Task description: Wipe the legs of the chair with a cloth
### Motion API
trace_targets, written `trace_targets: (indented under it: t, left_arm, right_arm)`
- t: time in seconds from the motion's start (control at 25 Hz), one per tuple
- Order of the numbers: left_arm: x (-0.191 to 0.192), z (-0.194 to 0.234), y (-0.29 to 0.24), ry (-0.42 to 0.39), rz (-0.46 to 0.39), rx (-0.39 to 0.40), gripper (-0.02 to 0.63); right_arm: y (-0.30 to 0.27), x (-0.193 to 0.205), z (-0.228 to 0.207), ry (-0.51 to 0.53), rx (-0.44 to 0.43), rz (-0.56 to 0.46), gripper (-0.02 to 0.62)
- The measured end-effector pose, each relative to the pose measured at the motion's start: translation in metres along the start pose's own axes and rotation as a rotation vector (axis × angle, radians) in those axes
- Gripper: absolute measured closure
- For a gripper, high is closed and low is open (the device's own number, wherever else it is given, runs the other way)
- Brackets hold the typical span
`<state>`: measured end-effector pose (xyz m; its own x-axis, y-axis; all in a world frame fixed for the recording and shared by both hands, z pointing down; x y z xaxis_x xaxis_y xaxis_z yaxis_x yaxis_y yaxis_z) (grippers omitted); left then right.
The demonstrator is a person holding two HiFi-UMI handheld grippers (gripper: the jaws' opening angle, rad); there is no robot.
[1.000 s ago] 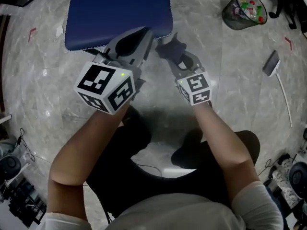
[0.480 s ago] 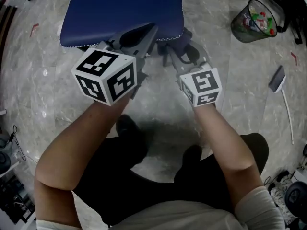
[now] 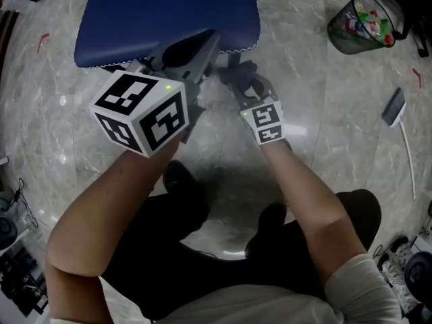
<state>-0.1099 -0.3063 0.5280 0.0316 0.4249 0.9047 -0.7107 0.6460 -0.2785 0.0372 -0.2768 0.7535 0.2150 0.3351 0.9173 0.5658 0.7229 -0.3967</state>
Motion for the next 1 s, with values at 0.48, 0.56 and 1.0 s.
trace_targets:
  t: [0.48, 0.56, 1.0]
  left_arm:
    - [0.001, 0.004, 0.002, 0.010, -0.015, 0.026, 0.601]
    - [0.002, 0.004, 0.001, 0.013, -0.015, 0.019, 0.601]
    - [0.002, 0.002, -0.003, 0.028, -0.003, -0.002, 0.601]
  right_arm:
    - [-0.041, 0.081, 0.006, -0.048, -0.006, 0.303, 0.474]
    - [-0.026, 0.043, 0.003, 0.005, -0.015, 0.241, 0.472]
    - [0.038, -0.116, -0.009, 0.037, 0.009, -0.179, 0.471]
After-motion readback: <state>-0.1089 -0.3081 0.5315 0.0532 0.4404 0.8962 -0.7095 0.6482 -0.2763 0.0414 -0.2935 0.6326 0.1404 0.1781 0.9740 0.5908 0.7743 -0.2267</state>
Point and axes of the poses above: the fingertips, and each gripper's own axes: y backward along the fingers, z to its left, x out of its underside, the point moved 9 cm from there along y, backward along the fingers, and after that the axes turned 4 degrees about x, right-handed, at the moved point
